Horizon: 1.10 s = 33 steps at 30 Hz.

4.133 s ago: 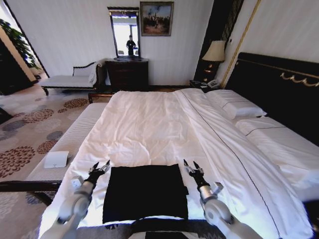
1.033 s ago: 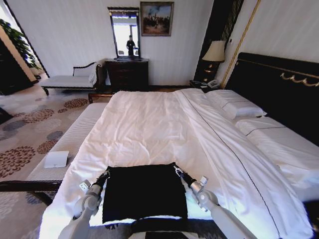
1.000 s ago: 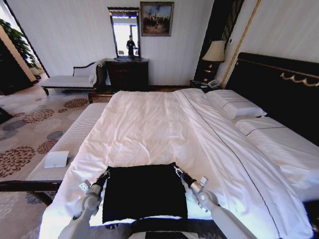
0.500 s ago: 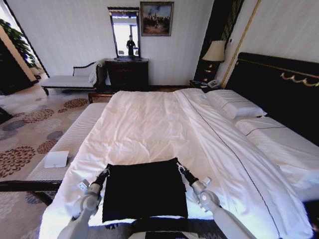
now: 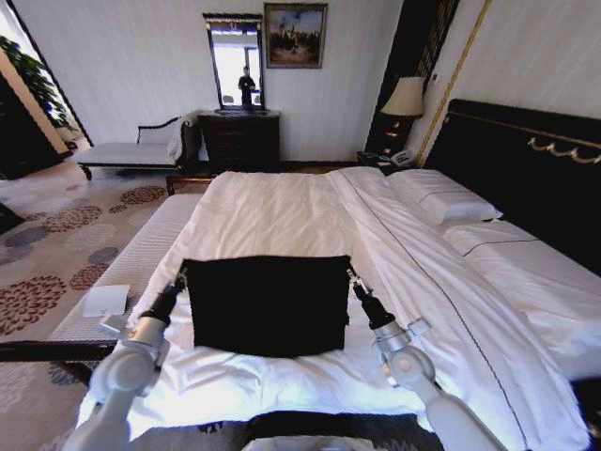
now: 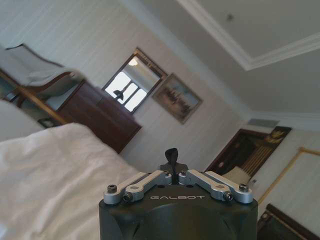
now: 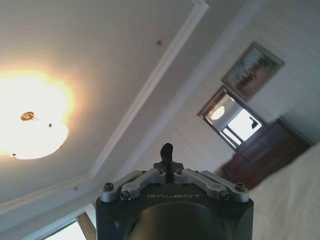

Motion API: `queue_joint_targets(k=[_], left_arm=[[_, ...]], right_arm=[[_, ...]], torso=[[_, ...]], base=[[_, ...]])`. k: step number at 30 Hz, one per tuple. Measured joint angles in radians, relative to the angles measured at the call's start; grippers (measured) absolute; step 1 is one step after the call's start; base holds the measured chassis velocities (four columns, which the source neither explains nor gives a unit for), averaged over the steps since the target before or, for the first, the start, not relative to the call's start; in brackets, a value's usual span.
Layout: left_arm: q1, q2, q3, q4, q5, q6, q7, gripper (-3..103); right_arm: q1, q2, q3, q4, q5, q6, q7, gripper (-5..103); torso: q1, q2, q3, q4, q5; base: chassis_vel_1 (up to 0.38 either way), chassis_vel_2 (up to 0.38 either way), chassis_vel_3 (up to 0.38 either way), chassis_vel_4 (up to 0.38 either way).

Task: Fold the clothes on the bed.

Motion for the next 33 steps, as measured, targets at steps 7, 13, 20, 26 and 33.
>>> queue_joint_targets(k=[7, 13, 20, 26, 33], left_arm=[[0.068, -0.008, -0.048, -0.082, -0.005, 0.001, -0.001, 1], [0.17, -0.029, -0.087, -0.187, 0.026, -0.012, -0.01, 1], [0.311, -0.036, -0.151, -0.25, 0.034, -0.018, -0.09, 1], [0.288, -0.002, -0.185, -0.249, 0.018, 0.043, -0.227, 1], [0.01, 0.061, 0.032, -0.143, 0.068, 0.138, -0.288, 1]], right_arm=[[-0.085, 0.026, 0.054, 0.1, -0.065, 0.034, 0.011, 2], [-0.221, 0.067, 0.091, 0.196, -0.201, 0.089, 0.061, 2], [-0.372, 0.094, 0.127, 0.365, -0.343, 0.1, 0.305, 2], [-0.327, 0.059, 0.137, 0.457, -0.368, -0.029, 0.585, 2], [-0.013, -0.016, -0.014, 0.196, -0.273, -0.188, 0.783, 2]], torso=[[0.0, 0.0, 0.0, 0.0001, -0.0002], [0.0, 0.0, 0.0, -0.0002, -0.0002], [0.0, 0.0, 0.0, -0.0001, -0.0001], [0.0, 0.0, 0.0, 0.0002, -0.0003], [0.0, 0.0, 0.0, 0.0002, 0.0008]], base=[[0.0, 0.0, 0.0, 0.0], [0.0, 0.0, 0.0, 0.0], [0.0, 0.0, 0.0, 0.0], [0.0, 0.0, 0.0, 0.0], [0.0, 0.0, 0.0, 0.0]])
